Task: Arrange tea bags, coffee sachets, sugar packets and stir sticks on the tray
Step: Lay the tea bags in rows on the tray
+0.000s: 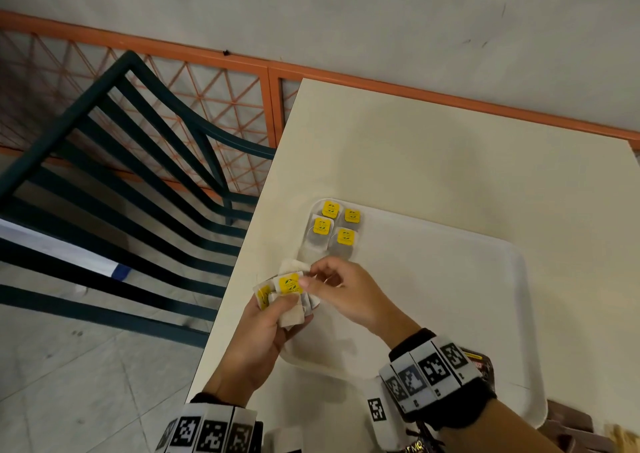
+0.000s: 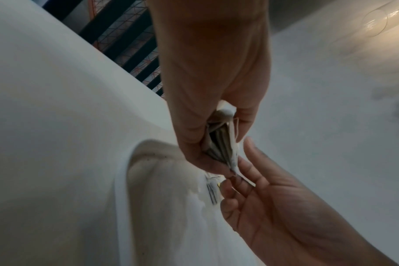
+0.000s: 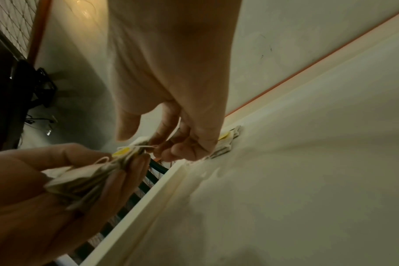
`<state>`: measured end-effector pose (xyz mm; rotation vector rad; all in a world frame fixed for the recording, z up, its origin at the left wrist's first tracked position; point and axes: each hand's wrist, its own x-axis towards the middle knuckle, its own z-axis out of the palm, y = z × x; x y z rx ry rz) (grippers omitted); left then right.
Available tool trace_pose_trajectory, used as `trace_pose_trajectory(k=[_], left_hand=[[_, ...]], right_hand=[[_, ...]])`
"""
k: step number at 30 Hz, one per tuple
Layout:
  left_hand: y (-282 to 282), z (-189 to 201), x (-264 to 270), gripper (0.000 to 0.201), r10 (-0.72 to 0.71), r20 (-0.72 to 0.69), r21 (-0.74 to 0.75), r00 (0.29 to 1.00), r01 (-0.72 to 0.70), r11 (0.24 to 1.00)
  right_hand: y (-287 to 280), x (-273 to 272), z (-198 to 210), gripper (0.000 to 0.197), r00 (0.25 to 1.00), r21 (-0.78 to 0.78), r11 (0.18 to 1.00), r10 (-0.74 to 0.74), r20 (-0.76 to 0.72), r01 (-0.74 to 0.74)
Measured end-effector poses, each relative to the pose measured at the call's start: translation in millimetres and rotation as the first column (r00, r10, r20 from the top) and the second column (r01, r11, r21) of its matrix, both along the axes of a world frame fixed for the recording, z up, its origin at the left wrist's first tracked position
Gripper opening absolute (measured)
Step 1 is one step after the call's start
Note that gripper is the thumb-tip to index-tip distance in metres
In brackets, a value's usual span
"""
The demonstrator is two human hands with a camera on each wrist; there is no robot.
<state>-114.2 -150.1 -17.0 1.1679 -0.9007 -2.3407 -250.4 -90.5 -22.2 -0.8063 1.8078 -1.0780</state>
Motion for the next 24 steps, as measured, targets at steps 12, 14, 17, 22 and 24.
trace_pose_trajectory(k=[12, 14, 17, 22, 24], left_hand=[[1.6, 2.3, 5.4, 0.032, -0.126, 0.018, -0.078, 0.992, 0.127, 0.989], [2.6, 3.1, 6.3, 0.030, -0.165, 0.032, -0.088, 0.986, 0.168, 0.982], [2.1, 2.8, 7.5, 0.030, -0.162, 0.052, -0.076, 0.985, 0.166, 0.983], [-2.8, 1.9, 11.9, 0.023, -0.035, 0.048, -0.030, 0.998, 0.037, 0.999], [-4.6, 3.4, 12.5, 0.020, -0.004, 0.025, -0.004, 1.000, 0.004, 1.000]], right_hand=[[6.9, 3.3, 7.3, 0.005, 0.988, 0.028, 0.998, -0.059, 0.144, 0.056], [6.2, 0.4, 9.0, 0.008, 0.991, 0.017, 0.998, -0.058, 0.120, 0.056], [4.0, -3.6, 11.3, 0.009, 0.983, 0.003, 0.992, -0.123, 0.135, 0.124], [5.1, -9.6, 17.7, 0.011, 0.951, -0.101, 0.968, -0.203, 0.234, 0.232], [7.7, -10.1, 20.7, 0.017, 0.971, -0.121, 0.981, -0.122, 0.206, 0.149]])
